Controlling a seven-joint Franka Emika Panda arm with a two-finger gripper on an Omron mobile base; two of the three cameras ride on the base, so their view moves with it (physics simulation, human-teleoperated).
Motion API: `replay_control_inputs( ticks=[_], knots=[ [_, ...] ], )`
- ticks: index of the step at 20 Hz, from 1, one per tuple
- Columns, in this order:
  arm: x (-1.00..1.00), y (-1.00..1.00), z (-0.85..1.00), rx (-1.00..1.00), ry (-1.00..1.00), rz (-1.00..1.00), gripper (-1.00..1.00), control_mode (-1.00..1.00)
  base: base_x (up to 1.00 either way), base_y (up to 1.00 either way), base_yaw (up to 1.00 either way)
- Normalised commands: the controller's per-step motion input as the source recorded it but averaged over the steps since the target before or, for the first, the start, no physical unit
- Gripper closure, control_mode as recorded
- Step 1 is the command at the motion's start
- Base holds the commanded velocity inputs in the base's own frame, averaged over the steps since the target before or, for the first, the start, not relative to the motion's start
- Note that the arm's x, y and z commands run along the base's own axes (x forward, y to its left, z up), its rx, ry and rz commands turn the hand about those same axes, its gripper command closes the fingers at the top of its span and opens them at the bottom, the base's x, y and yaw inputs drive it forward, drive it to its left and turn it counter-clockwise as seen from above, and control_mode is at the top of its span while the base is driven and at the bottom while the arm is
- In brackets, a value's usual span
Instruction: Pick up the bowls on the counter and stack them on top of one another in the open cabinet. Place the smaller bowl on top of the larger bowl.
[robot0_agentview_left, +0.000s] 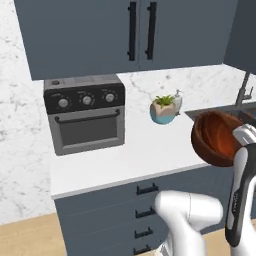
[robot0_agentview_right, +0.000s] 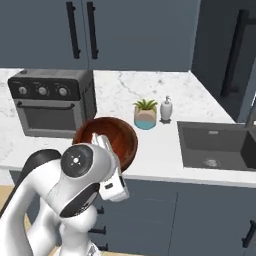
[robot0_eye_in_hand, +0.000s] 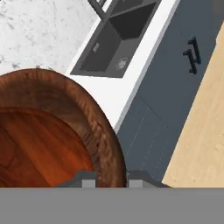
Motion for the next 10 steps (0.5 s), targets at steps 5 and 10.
replay_control_inputs(
  ticks=[5,10],
  knots=[
    [0.0,0.0,0.0,0.0,0.0,0.0,1.0,1.0,-0.27,-0.86,-0.25],
    [0.0,0.0,0.0,0.0,0.0,0.0,1.0,1.0,0.11,-1.0,-0.17]
  ],
)
